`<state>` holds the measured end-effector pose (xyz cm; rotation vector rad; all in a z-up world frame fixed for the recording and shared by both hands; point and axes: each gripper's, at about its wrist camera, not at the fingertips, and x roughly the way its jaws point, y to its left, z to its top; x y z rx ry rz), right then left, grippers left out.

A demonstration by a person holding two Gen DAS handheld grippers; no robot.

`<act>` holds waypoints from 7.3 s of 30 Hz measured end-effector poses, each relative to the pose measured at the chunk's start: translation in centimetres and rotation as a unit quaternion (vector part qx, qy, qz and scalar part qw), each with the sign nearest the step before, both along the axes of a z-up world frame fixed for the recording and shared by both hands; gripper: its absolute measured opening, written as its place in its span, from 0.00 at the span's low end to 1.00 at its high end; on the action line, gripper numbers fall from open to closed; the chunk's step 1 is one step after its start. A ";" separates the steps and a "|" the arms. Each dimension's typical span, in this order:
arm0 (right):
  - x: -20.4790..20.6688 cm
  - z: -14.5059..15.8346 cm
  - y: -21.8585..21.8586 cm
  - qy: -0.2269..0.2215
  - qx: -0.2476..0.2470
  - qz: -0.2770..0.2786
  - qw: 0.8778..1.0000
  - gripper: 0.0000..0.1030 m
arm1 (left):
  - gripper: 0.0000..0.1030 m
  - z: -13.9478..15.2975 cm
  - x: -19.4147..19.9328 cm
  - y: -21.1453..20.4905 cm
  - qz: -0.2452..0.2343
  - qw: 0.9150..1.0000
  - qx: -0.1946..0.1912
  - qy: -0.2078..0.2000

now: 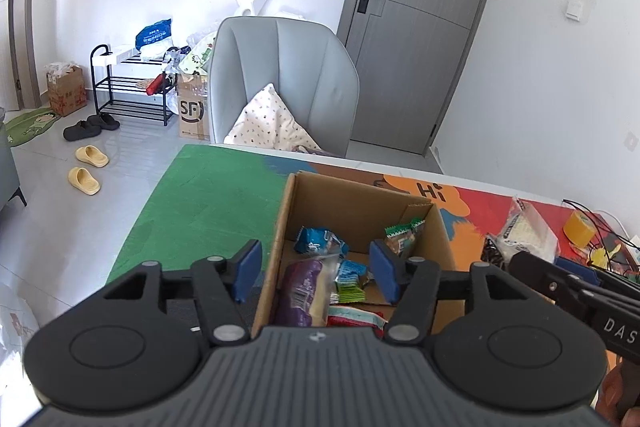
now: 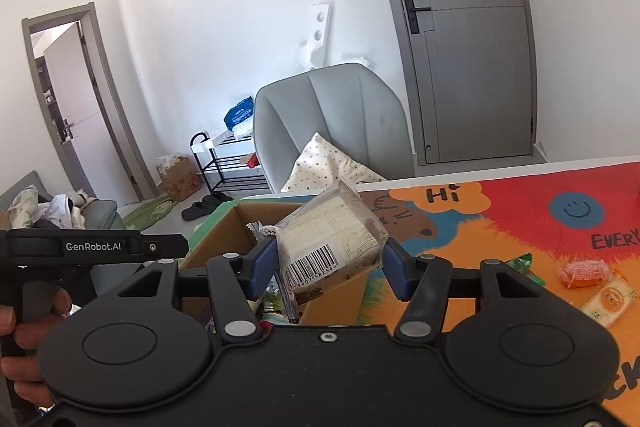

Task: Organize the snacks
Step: 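Carry the purple bread and sandwich pack over the box and lower them in, then move both open tools away from the box back over the snacks, then grasp the clear brown pastry pack with the left tool while the right tool grasps the yellow-wrapped cake, then carry both snacks over the box and open the left then right tool, then grasp the green-white packet with the right tool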

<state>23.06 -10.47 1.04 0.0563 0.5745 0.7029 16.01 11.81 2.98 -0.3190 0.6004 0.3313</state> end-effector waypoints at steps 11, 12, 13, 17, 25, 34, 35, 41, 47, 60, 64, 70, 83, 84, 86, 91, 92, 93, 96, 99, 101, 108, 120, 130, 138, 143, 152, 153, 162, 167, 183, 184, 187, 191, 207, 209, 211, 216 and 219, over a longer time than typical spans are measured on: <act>-0.5 0.3 1.9 0.006 0.023 0.021 1.000 0.80 | 0.80 -0.2 -0.8 1.1 0.011 1.000 -0.011 -0.006; -0.5 0.3 1.6 0.007 0.023 0.018 1.000 0.80 | 0.81 -0.2 -0.8 1.1 0.010 1.000 -0.013 -0.006; -0.5 0.3 1.3 0.007 0.021 0.011 1.000 0.82 | 0.82 -0.2 -0.8 1.1 0.010 1.000 -0.013 -0.007; -0.5 0.2 -0.4 0.008 0.015 -0.020 1.000 0.87 | 0.82 -0.1 -0.9 0.5 0.003 1.000 -0.014 -0.010; -1.0 -0.8 -4.9 0.026 0.004 -0.076 0.997 0.89 | 0.82 -0.4 -0.3 -1.8 -0.034 0.999 -0.019 -0.005; -1.5 -1.7 -9.9 0.040 0.001 -0.137 0.990 0.89 | 0.82 -0.7 0.8 -6.1 -0.082 0.996 -0.019 -0.002; -1.6 -1.8 -10.3 0.039 0.000 -0.142 0.989 0.90 | 0.82 -0.7 0.9 -6.6 -0.086 0.996 -0.017 -0.001; -1.7 -2.2 -13.2 0.043 0.000 -0.166 0.985 0.90 | 0.82 -0.9 1.6 -9.4 -0.114 0.993 -0.013 0.002; -1.7 -2.8 -15.2 0.044 0.000 -0.182 0.982 0.89 | 0.82 -1.2 2.7 -12.3 -0.143 0.990 -0.007 0.009; 1.2 -5.1 -18.0 0.075 0.012 -0.201 0.977 0.62 | 0.82 -2.6 6.5 -17.6 -0.160 0.987 0.006 0.012; 2.8 -6.1 -18.1 0.090 0.013 -0.204 0.975 0.59 | 0.80 -3.9 8.2 -18.9 -0.160 0.987 0.004 0.030; 4.9 -7.6 -18.2 0.107 0.011 -0.204 0.973 0.57 | 0.79 -5.7 10.5 -20.3 -0.163 0.986 0.007 0.043; 9.6 -11.3 -17.9 0.144 0.000 -0.212 0.967 0.57 | 0.65 -10.3 15.4 -21.6 -0.154 0.984 0.000 0.091; 9.9 -11.6 -17.8 0.146 0.000 -0.210 0.967 0.57 | 0.64 -10.6 15.6 -21.7 -0.153 0.984 -0.001 0.094; 10.3 -11.8 -17.8 0.148 -0.001 -0.211 0.966 0.57 | 0.64 -10.8 16.1 -21.8 -0.153 0.983 -0.003 0.097; 11.5 -12.1 -18.1 0.152 0.000 -0.219 0.964 0.57 | 0.64 -11.1 17.0 -22.3 -0.156 0.983 -0.012 0.097; 11.7 -12.0 -18.2 0.151 0.001 -0.221 0.964 0.57 | 0.64 -11.2 17.1 -22.4 -0.158 0.982 -0.015 0.099; 11.9 -12.0 -18.2 0.151 0.001 -0.224 0.963 0.57 | 0.64 -11.3 17.1 -22.6 -0.162 0.981 -0.018 0.100; 12.4 -12.1 -18.1 0.153 -0.002 -0.226 0.962 0.58 | 0.64 -11.9 17.1 -23.4 -0.175 0.979 -0.009 0.104; 12.3 -12.1 -17.3 0.144 -0.021 -0.221 0.964 0.60 | 0.62 -12.0 17.0 -23.5 -0.175 0.979 0.004 0.103; 12.2 -12.2 -16.8 0.135 -0.036 -0.219 0.966 0.60 | 0.51 -11.9 16.9 -23.3 -0.177 0.979 -0.001 0.100; 10.8 -11.8 -16.6 0.127 -0.068 -0.209 0.967 0.42 | 0.33 -11.5 16.0 -22.4 -0.175 0.979 -0.007 0.099; 6.5 -8.8 -17.1 0.110 -0.049 -0.214 0.969 0.38 | 0.33 -7.9 12.1 -21.2 -0.173 0.983 -0.017 0.060; 3.3 -4.9 -15.3 0.074 -0.023 -0.191 0.979 0.38 | 0.33 -4.3 8.3 -18.8 -0.160 0.987 -0.019 0.021; 1.6 -2.9 -12.9 0.055 -0.007 -0.167 0.984 0.38 | 0.33 -2.3 6.0 -15.8 -0.139 0.990 -0.019 0.005; 0.8 -2.1 -10.9 0.047 -0.005 -0.149 0.988 0.38 | 0.33 -1.3 4.5 -13.7 -0.124 0.992 -0.020 -0.004; 0.1 -1.3 -7.2 0.038 -0.001 -0.119 0.992 0.38 | 0.33 -0.6 2.3 -8.5 -0.086 0.996 -0.025 -0.009; 0.1 -1.3 -6.9 0.038 -0.001 -0.117 0.992 0.38 | 0.33 -0.7 2.2 -8.0 -0.081 0.996 -0.027 -0.008; 0.1 -0.7 -3.2 0.030 0.001 -0.084 0.996 0.38 | 0.34 -1.2 1.6 -4.7 -0.059 0.997 -0.038 0.007; 0.3 -0.5 -1.5 0.029 0.000 -0.066 0.997 0.38 | 0.34 -1.7 1.4 -3.9 -0.059 0.997 -0.043 0.017; -0.8 -0.4 3.4 0.035 -0.009 -0.012 0.999 0.38 | 0.57 -1.8 -0.4 0.0 -0.027 0.997 -0.066 0.014; -0.9 -0.4 3.7 0.035 -0.010 -0.010 0.999 0.38 | 0.58 -1.7 -0.5 0.1 -0.025 0.997 -0.068 0.013; -1.2 -0.4 4.3 0.038 -0.008 -0.004 0.999 0.38 | 0.62 -1.7 -0.7 0.6 -0.019 0.997 -0.073 0.010; -1.3 -0.6 4.8 0.047 0.002 0.004 0.999 0.40 | 0.66 -1.9 -0.9 1.0 -0.002 0.997 -0.070 0.013; -1.0 -0.9 -0.9 0.057 0.002 -0.066 0.996 0.58 | 0.68 -2.1 0.1 -1.1 -0.032 0.997 -0.072 0.019; -0.9 -1.0 -2.0 0.058 0.001 -0.079 0.995 0.58 | 0.69 -2.1 0.5 -1.8 -0.041 0.996 -0.073 0.020; -0.8 -1.0 -3.2 0.059 -0.001 -0.093 0.994 0.59 | 0.69 -2.1 0.8 -2.6 -0.050 0.996 -0.073 0.021; -1.0 -1.3 -6.0 0.060 -0.005 -0.123 0.991 0.59 | 0.69 -2.0 1.5 -5.1 -0.077 0.995 -0.067 0.022; -1.2 -1.6 -7.5 0.061 -0.009 -0.136 0.989 0.59 | 0.69 -2.0 1.9 -6.5 -0.092 0.993 -0.066 0.023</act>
